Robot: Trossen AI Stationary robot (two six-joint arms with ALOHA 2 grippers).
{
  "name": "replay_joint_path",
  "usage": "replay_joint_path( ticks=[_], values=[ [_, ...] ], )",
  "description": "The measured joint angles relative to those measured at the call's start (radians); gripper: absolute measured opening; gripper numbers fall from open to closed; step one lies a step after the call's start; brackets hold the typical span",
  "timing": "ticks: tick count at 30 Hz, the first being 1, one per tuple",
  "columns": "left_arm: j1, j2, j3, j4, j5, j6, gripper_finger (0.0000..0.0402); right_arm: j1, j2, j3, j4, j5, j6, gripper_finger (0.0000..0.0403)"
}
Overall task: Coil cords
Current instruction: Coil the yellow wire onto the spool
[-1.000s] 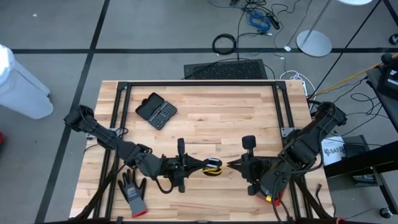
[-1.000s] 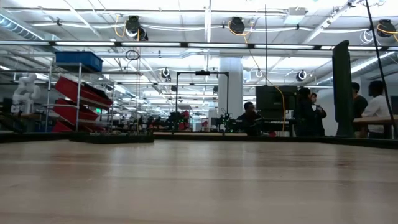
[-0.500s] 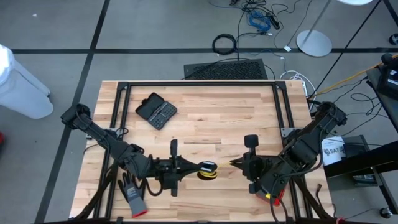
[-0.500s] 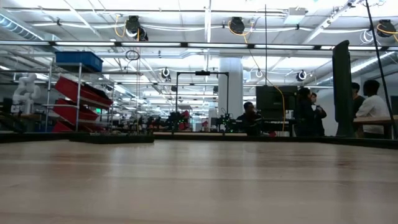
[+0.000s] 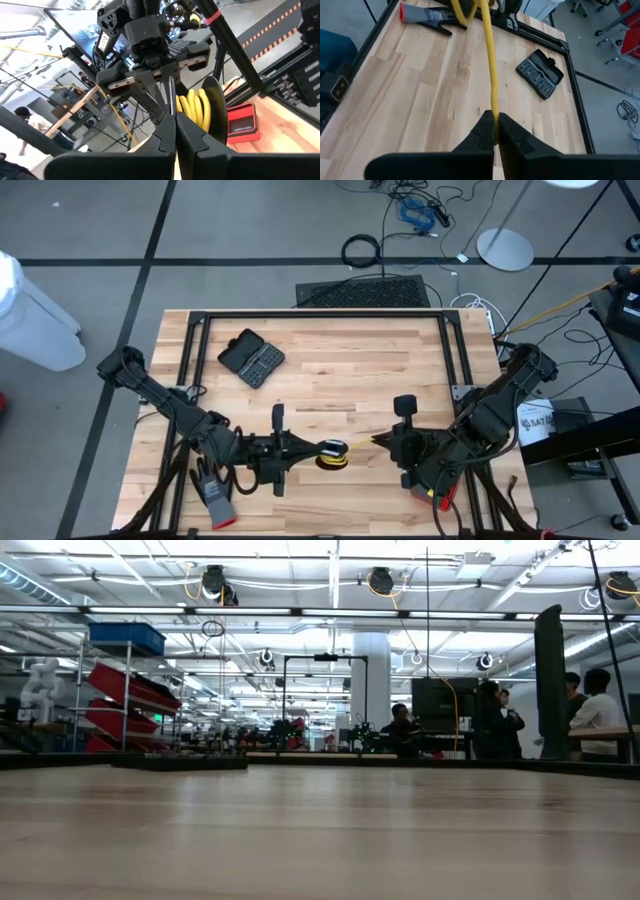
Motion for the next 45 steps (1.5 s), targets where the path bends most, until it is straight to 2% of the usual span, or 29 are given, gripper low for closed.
replay_joint_path(
  ticks=[13,22,29,36,45],
  values=[
    [-0.018,-0.031,0.000,-0.062,0.008,-0.012,0.0000,0.015,-0.029,0.000,-0.032,0.025,0.051,0.0000],
    [-0.011,-0.031,0.000,0.000,0.137,0.021,0.0000,0.016,-0.027,-0.001,0.054,-0.008,0.006,0.0000],
    [-0.011,-0.031,0.000,0.056,0.218,0.024,0.0000,-0.005,-0.010,-0.001,0.155,-0.046,-0.095,0.0000],
    [-0.011,-0.022,0.000,0.079,0.222,0.024,0.0000,-0.052,0.026,-0.001,0.253,-0.136,-0.189,0.0000],
    [-0.006,-0.022,0.000,0.085,0.225,0.024,0.0000,-0.113,0.058,-0.001,0.344,-0.172,-0.277,0.0000]
  ],
)
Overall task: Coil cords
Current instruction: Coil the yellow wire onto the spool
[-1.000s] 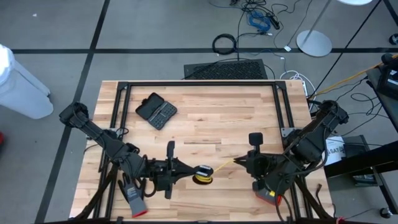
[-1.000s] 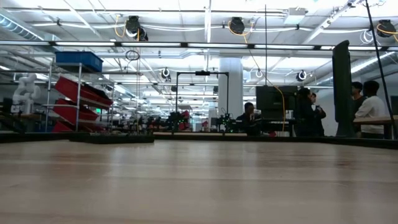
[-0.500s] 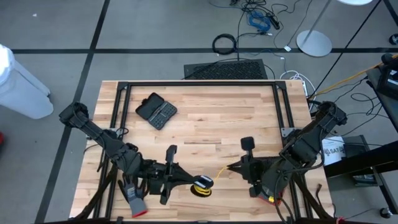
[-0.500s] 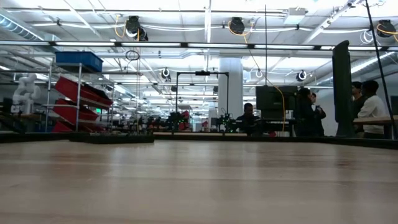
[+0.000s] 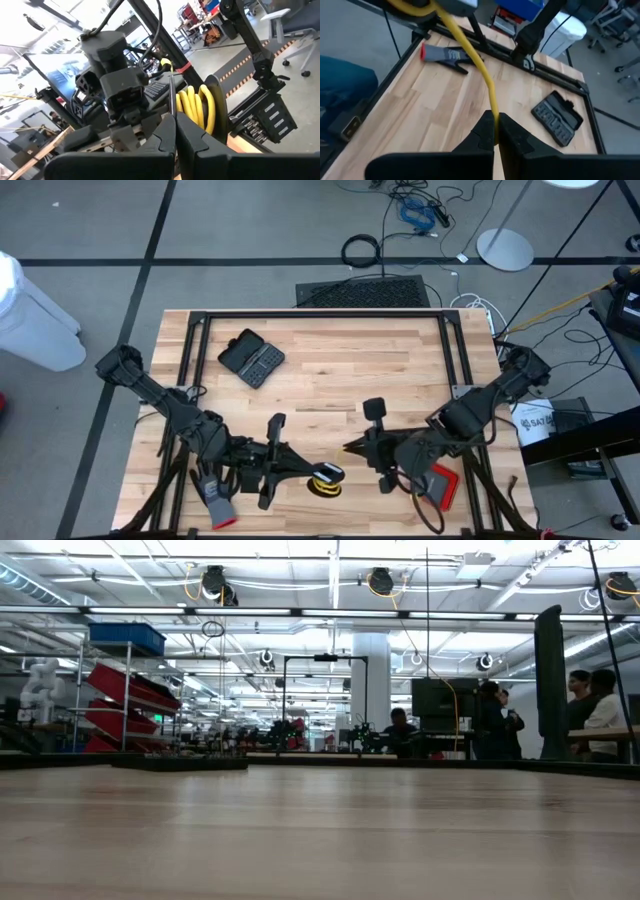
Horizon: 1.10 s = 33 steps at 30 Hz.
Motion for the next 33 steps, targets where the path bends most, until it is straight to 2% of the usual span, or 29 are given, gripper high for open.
replay_joint_path(
  ticks=[27,33],
  values=[
    [0.015,0.001,0.000,0.021,0.149,-0.008,0.0000,0.006,0.054,0.000,0.319,-0.043,-0.288,0.0000],
    [0.015,0.001,0.000,0.014,0.146,-0.008,0.0000,0.022,0.054,0.000,0.335,-0.037,-0.290,0.0024]
  ],
)
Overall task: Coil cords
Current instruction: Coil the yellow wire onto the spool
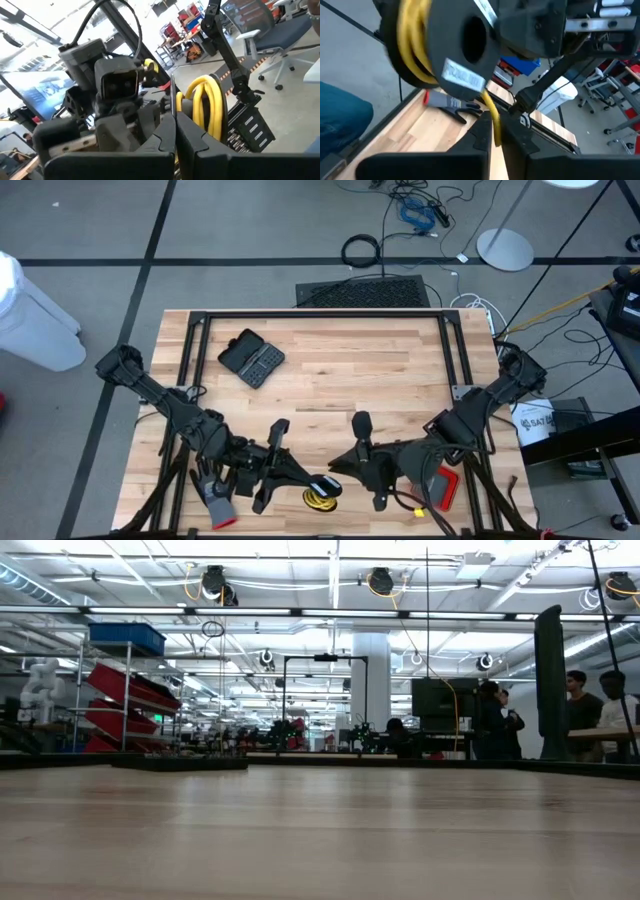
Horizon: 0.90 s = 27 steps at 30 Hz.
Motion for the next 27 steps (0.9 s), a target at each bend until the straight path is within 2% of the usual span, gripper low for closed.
replay_joint_path(
  ticks=[3,15,23,27],
  values=[
    [0.000,0.000,0.000,-0.001,-0.032,0.001,0.0000,0.012,0.000,0.000,0.011,0.000,0.000,0.0039],
    [0.000,0.000,0.000,-0.002,-0.036,0.006,0.0000,0.042,0.000,0.000,0.026,0.086,0.001,0.0093],
    [0.000,0.000,0.000,-0.015,-0.073,0.006,0.0000,0.044,-0.001,0.000,0.003,0.110,0.003,0.0102],
    [-0.002,0.000,0.000,-0.032,-0.115,0.002,0.0000,0.069,-0.013,0.000,-0.023,0.197,0.003,0.0103]
  ],
)
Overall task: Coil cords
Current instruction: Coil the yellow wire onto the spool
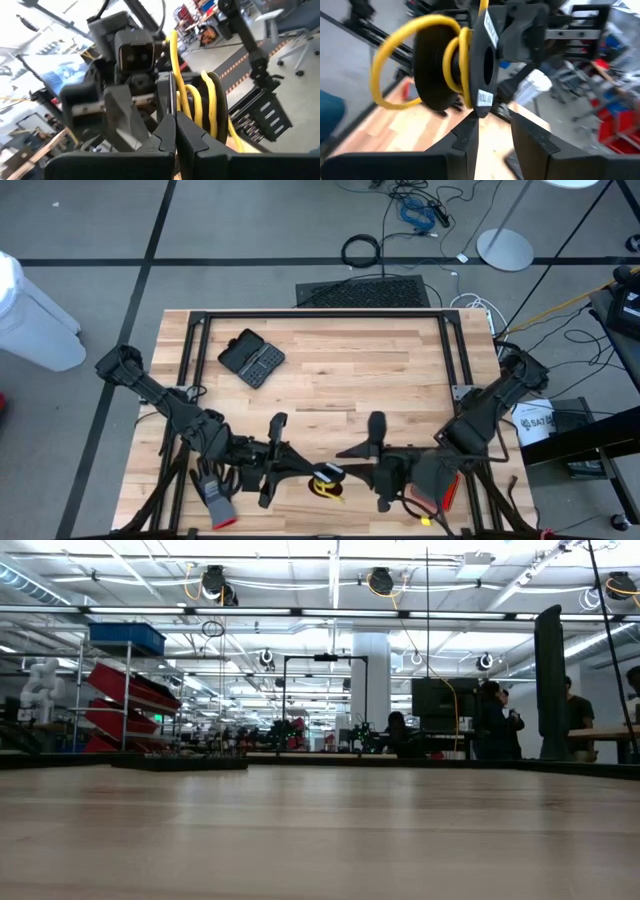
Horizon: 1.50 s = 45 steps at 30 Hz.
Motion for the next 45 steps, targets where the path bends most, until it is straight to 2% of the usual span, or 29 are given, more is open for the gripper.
replay_joint_path(
  ticks=[6,13,16,19,26,30,32,43,45],
  values=[
    [0.002,0.000,0.000,-0.033,-0.062,-0.002,0.0000,0.069,-0.015,0.000,-0.037,0.214,-0.013,0.0103],
    [0.000,0.002,-0.001,-0.061,-0.098,-0.003,0.0000,0.110,-0.032,0.001,-0.018,0.254,-0.009,0.0103],
    [0.000,0.002,-0.001,-0.063,-0.108,-0.004,0.0000,0.114,-0.038,0.001,0.036,0.229,0.003,0.0104],
    [0.000,0.002,-0.001,-0.063,-0.108,-0.005,0.0000,0.104,-0.034,0.002,0.073,0.155,0.025,0.0120],
    [0.003,0.002,-0.001,-0.061,-0.123,-0.028,0.0000,0.053,-0.026,0.001,0.099,0.105,0.103,0.0216],
    [0.009,0.002,-0.001,-0.062,-0.123,-0.030,0.0000,0.027,-0.002,0.001,0.152,0.038,0.092,0.0249],
    [0.009,0.002,-0.001,-0.062,-0.123,-0.030,0.0000,0.015,0.008,0.001,0.161,0.007,0.092,0.0254],
    [0.010,0.001,-0.001,-0.070,-0.126,-0.031,0.0000,-0.017,0.021,0.001,0.208,0.003,0.075,0.0244],
    [0.010,0.000,-0.001,-0.070,-0.126,-0.032,0.0000,-0.024,0.027,0.001,0.209,-0.024,0.080,0.0243]
  ],
)
